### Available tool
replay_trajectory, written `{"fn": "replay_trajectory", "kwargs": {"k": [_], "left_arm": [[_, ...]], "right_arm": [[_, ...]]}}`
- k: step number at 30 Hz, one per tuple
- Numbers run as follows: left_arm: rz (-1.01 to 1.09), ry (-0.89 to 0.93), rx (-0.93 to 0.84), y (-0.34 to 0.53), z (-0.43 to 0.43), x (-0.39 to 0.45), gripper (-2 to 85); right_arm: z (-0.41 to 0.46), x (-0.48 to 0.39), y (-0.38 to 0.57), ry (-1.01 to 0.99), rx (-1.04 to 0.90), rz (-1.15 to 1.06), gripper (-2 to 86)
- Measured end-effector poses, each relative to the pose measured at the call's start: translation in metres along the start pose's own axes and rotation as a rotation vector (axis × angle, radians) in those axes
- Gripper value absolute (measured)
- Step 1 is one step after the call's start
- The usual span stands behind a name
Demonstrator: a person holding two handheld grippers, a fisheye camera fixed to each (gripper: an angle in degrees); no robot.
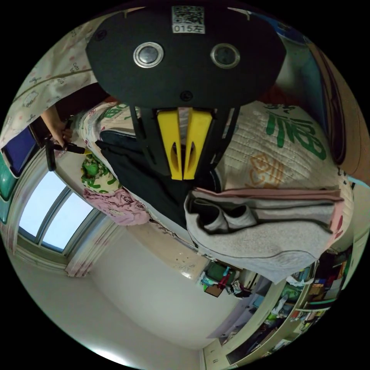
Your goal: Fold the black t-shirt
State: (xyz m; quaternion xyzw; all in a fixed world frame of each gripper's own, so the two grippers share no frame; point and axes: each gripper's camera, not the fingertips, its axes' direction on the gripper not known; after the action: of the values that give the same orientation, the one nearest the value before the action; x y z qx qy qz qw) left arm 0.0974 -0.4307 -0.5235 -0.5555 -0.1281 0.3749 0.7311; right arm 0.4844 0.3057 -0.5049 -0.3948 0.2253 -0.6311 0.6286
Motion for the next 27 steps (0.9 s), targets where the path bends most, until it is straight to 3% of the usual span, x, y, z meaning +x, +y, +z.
{"fn": "replay_trajectory", "kwargs": {"k": [5,11,19,22,25,27], "left_arm": [[0.073,-0.046,-0.042,-0.036,-0.008,0.004,-0.3],[0.137,-0.083,-0.092,-0.092,-0.022,0.022,-0.2],[0.347,-0.216,0.107,-0.190,-0.055,0.129,3.8],[0.468,-0.122,0.030,-0.261,0.003,0.195,6.4],[0.609,0.040,-0.053,-0.332,0.096,0.279,7.3],[0.747,0.104,-0.154,-0.380,0.193,0.363,8.6]], "right_arm": [[-0.043,0.039,0.028,-0.004,0.121,0.220,6.4],[-0.085,0.074,0.058,0.103,0.161,0.319,9.7],[-0.097,0.139,0.037,-0.050,0.194,0.311,11.5],[-0.092,0.147,0.028,-0.183,0.154,0.267,8.2],[-0.107,0.149,0.042,-0.161,0.218,0.251,3.3],[-0.115,0.157,0.055,-0.238,0.267,0.293,2.2]]}}
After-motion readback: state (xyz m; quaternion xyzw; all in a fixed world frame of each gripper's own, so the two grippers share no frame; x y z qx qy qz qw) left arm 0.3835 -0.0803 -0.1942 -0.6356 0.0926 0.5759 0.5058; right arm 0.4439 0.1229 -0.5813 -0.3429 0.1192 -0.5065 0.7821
